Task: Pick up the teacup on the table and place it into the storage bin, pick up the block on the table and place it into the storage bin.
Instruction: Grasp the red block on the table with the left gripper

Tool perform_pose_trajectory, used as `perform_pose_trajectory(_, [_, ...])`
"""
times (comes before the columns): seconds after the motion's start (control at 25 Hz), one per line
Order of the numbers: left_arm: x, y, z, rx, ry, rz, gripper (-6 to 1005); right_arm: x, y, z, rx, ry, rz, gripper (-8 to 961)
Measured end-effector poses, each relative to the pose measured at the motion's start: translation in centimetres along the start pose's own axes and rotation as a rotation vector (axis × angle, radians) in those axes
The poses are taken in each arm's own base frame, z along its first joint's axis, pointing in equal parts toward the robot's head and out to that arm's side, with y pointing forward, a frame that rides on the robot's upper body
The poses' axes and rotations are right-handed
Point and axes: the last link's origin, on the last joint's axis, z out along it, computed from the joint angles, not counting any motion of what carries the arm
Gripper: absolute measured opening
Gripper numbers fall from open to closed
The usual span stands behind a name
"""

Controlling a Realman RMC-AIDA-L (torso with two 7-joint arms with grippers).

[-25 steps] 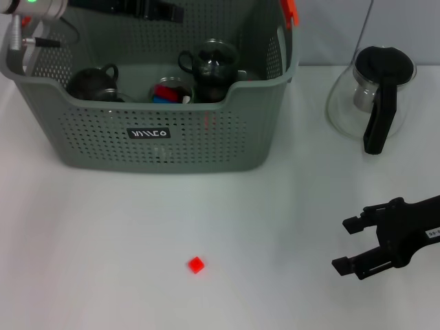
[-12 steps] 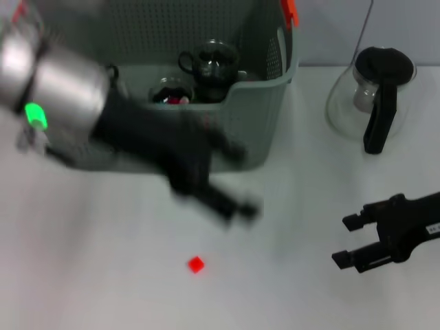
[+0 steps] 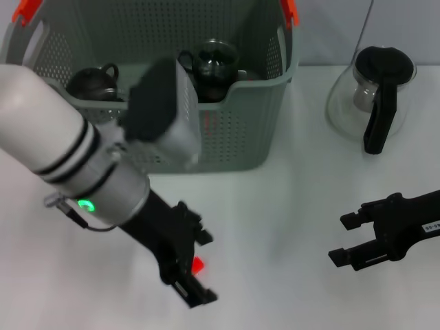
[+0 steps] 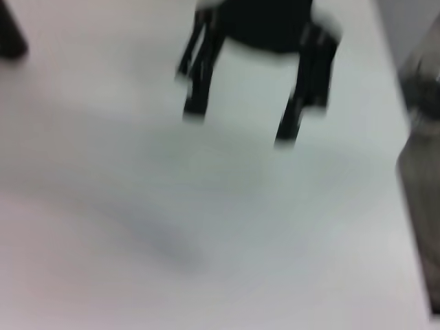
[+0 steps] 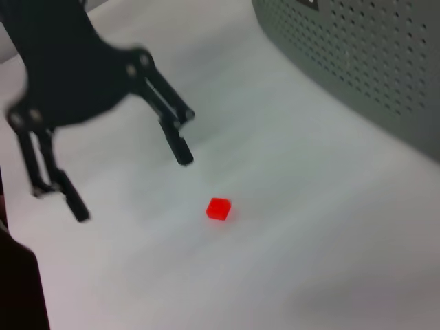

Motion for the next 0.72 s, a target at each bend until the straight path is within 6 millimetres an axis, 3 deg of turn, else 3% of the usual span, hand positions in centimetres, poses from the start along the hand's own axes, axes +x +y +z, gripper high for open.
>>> perform_pose_trajectory(0.28, [-0.1, -0.8, 3.3, 0.063, -0.123, 0.167, 934, -0.1, -0.2, 0.6, -0.007, -0.003, 0.016, 869])
perform_pose_trajectory(0.72, [-0.3, -2.0, 4.5, 0.112, -0.148, 0.271, 912, -0.3, -0.3, 0.8, -0.001, -0.014, 0.032, 869])
